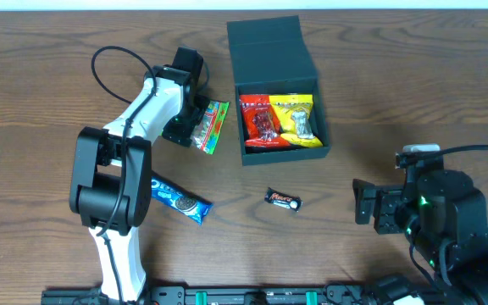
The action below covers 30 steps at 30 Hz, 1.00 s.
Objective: Pack container
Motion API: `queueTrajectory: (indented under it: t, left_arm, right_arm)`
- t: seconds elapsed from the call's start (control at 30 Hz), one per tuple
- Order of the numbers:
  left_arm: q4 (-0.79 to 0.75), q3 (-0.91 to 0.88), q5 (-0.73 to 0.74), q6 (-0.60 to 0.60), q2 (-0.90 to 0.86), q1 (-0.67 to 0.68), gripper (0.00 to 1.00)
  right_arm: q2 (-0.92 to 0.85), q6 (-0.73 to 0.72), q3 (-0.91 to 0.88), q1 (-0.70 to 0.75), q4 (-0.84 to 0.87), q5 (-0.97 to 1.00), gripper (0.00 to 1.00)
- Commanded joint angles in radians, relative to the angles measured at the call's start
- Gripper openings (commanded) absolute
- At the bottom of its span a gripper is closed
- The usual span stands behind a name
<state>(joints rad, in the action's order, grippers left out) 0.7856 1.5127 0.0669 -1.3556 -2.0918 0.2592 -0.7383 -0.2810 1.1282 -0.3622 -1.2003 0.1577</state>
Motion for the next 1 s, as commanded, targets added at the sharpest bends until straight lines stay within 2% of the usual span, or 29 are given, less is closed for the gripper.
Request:
queueTrajectory:
  t: [0.0,0.1,0.27,0.33,0.4,0.5,0.67,0.97]
  left_arm:
    - [0.011,0.014,-0.026,0.005,-0.031,0.003,0.78]
    - [0.021,0.014,-0.026,0.005,-0.031,0.003,0.75]
    - [0.026,0.014,-0.026,0.005,-0.031,0.003,0.50]
    - [0.029,0.014,-0.024,0.005,-0.031,0.003,0.43]
    - [0.031,0.014,-0.024,0.005,-0.031,0.003,0.41]
    - [0.038,0.014,-0.022,0.005,-0.031,0.003,0.30]
    - [0.068,0.014,-0.023,0.006,-0.031,0.003,0.06]
    - [0.098,0.018,-0.055,0.055,-0.020,0.003,0.06]
  right_arm:
    - [0.001,-0.010,0.002,-0.004,-0.001,0.011,0.99]
    - [0.001,-0.010,0.002,-0.004,-0.001,0.011,0.99]
    - [0.001,-0.010,0.002,-0.004,-0.001,0.011,0.99]
    - [0.001,-0.010,0.002,-0.004,-0.001,0.011,0.99]
    - [0.001,-0.010,0.002,-0.004,-0.001,0.011,0.99]
    - [0.001,-0.010,0.002,-0.004,-0.001,0.011,0.99]
    - [0.001,-0.010,0.002,-0.004,-0.001,0.011,0.99]
    - [0.001,-0.010,0.002,-0.004,-0.001,0.011,0.99]
